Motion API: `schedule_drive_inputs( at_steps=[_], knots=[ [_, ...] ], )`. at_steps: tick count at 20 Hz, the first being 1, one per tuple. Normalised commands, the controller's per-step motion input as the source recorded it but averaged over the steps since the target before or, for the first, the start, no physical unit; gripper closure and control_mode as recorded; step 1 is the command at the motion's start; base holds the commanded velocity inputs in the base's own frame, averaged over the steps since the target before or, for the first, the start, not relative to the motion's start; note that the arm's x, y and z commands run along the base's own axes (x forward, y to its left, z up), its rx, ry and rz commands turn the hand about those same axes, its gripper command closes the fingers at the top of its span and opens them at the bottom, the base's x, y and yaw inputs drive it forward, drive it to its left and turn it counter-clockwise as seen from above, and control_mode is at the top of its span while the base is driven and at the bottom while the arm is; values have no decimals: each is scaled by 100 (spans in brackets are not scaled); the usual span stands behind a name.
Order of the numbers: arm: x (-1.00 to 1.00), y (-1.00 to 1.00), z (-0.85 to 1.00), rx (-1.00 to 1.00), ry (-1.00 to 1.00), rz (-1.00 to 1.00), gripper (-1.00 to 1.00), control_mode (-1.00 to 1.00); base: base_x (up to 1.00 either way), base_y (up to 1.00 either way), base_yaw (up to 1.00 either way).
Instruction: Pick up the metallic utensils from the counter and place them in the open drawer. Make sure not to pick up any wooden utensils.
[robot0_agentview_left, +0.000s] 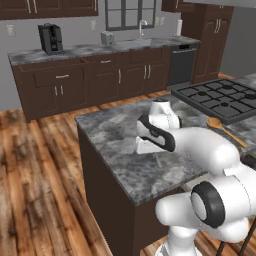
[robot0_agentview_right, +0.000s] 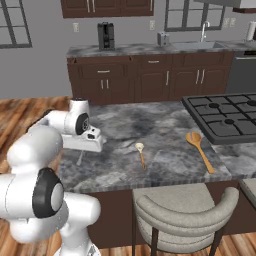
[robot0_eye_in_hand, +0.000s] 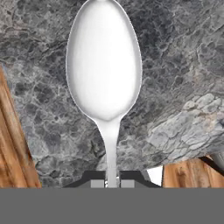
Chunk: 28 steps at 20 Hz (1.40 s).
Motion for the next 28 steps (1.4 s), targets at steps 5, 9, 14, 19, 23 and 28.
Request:
schedule_drive_inputs(
  at_steps=[5, 9, 14, 19, 23, 28],
  knots=[
    [-100, 5, 100, 8, 5, -6, 100, -100, 0, 0, 0],
    [-90, 14, 100, 1, 9, 0, 100, -100, 0, 0, 0],
    [-62, 5, 56, -4, 5, 0, 100, -100, 0, 0, 0],
    [-1, 0, 0, -1, 3, 0, 100, -100, 0, 0, 0],
    [0, 0, 0, 0, 0, 0, 100, -100, 0, 0, 0],
    [-18, 0, 0, 0, 0, 0, 100, -100, 0, 0, 0]
  ],
)
